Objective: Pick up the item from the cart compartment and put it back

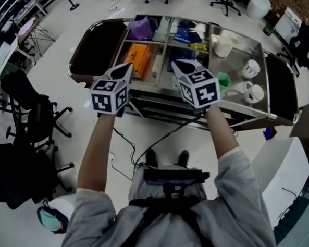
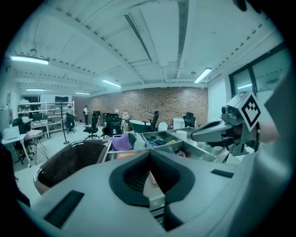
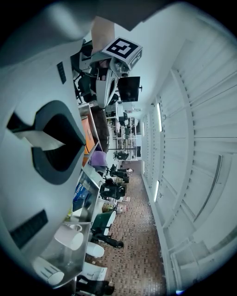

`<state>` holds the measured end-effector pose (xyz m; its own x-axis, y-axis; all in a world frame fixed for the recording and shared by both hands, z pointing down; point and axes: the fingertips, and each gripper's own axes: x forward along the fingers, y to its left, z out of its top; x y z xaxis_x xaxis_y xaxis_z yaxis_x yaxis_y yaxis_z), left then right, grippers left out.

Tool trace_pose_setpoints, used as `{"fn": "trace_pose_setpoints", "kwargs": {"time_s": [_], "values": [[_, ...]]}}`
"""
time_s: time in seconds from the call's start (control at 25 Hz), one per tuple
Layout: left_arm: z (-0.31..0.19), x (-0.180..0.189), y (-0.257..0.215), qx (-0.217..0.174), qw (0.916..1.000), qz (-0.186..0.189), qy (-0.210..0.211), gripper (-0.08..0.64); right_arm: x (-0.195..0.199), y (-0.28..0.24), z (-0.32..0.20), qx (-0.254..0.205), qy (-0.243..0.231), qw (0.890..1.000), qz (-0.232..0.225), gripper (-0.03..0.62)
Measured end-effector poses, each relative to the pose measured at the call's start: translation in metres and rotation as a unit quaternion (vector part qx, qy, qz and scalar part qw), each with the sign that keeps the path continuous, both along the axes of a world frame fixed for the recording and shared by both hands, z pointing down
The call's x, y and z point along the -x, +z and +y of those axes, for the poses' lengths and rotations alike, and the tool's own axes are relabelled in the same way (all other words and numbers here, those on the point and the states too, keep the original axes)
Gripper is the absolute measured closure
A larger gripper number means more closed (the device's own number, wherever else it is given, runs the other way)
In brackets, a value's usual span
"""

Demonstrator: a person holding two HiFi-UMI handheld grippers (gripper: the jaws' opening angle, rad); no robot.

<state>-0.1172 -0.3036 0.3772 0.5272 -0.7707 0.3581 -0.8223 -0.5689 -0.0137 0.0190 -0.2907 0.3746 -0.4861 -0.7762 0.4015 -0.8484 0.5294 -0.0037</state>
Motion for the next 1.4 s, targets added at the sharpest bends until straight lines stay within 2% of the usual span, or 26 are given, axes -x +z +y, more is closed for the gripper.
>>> {"fn": "trace_pose_setpoints", "kwargs": {"time_s": [0.36,0.64,0.88,1.4], "values": [[0.049,0.034,0.015,0.012,0.9974,0.061,-0.036,0.558,-0.03,0.012,0.058,-0.008,0.014,0.999,-0.034,0.583],[0.072,0.059,0.02,0.014,0.9961,0.069,-0.053,0.558,-0.073,0.024,0.095,-0.006,0.058,0.996,-0.068,0.583],[0.082,0.065,0.028,0.025,0.9947,0.084,-0.054,0.558,-0.095,0.028,0.115,-0.005,0.083,0.993,-0.08,0.583],[0.09,0.062,0.034,0.028,0.9947,0.088,-0.046,0.558,-0.096,0.033,0.121,-0.01,0.078,0.995,-0.06,0.584]]}}
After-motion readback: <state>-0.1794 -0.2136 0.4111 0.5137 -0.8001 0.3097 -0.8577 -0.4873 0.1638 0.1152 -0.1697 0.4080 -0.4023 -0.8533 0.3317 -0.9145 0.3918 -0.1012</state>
